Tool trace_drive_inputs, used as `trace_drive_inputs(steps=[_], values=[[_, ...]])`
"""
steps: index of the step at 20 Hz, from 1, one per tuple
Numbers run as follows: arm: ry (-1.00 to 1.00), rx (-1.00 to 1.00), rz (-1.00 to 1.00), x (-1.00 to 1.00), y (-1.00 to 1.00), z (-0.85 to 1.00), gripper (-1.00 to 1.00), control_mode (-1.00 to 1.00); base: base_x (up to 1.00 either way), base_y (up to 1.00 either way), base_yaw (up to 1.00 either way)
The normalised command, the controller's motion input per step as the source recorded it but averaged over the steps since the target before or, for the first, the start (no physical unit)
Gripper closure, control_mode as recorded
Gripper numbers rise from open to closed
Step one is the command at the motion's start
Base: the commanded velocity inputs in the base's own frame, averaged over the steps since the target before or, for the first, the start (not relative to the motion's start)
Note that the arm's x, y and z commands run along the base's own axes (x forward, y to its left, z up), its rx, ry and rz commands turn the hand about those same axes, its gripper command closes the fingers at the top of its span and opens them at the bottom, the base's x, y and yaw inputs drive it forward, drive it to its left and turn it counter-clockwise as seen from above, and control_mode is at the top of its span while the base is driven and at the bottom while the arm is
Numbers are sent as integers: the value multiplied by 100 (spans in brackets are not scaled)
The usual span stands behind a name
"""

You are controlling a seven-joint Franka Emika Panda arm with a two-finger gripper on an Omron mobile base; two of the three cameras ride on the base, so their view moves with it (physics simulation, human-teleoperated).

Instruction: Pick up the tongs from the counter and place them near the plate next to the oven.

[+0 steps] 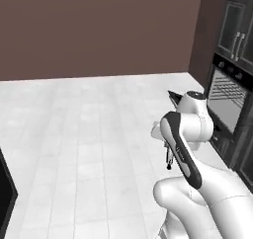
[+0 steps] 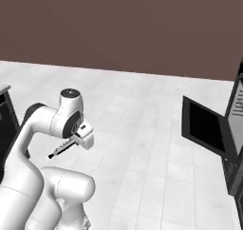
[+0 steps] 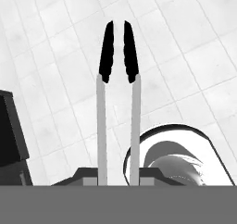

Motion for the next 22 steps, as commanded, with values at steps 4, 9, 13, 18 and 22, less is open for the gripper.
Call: trace_drive_inputs(steps=[4,9,13,18,22], values=[[0,0,0,0,0,0,100,100,8,-17,-74],[0,0,0,0,0,0,100,100,14,-15,-70],[0,0,0,0,0,0,100,100,24,-15,-62],[0,0,0,0,0,0,100,100,42,-17,-45],[0,0,0,0,0,0,100,100,57,-20,-30]])
